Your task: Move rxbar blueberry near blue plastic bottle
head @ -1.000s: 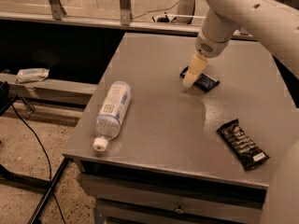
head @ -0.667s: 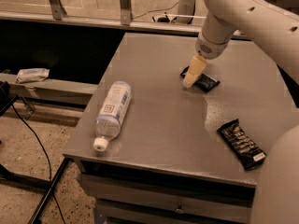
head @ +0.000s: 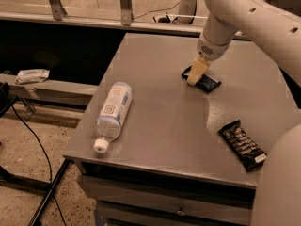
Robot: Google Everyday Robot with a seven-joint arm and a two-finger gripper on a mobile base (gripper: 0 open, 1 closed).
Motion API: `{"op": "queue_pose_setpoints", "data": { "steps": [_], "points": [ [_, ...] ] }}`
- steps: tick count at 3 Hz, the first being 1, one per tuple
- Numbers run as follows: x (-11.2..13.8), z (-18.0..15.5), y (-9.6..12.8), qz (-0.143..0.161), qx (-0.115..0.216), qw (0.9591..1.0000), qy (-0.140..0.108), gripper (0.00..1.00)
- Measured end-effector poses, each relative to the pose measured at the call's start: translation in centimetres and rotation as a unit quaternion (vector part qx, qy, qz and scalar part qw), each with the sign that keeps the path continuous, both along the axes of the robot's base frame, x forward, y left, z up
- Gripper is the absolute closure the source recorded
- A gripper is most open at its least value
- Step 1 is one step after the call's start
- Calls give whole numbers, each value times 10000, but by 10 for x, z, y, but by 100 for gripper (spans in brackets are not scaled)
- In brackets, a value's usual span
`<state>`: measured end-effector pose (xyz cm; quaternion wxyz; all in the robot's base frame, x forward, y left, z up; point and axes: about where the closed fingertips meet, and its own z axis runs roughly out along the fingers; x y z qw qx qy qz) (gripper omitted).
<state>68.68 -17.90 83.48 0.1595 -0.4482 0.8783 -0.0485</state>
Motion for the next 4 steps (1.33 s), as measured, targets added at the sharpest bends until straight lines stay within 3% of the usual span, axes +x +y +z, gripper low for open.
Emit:
{"op": "queue_pose_setpoints", "data": {
  "steps": [1, 2, 3, 4],
  "points": [
    [0, -1, 0, 4, -2, 10000, 13, 57],
    [0, -1, 1, 6, -3, 10000, 18, 88],
    [0, -3, 1, 10, -5, 10000, 32, 100],
    [-9, 9, 12, 391, -58, 9991, -120, 100]
  ]
}}
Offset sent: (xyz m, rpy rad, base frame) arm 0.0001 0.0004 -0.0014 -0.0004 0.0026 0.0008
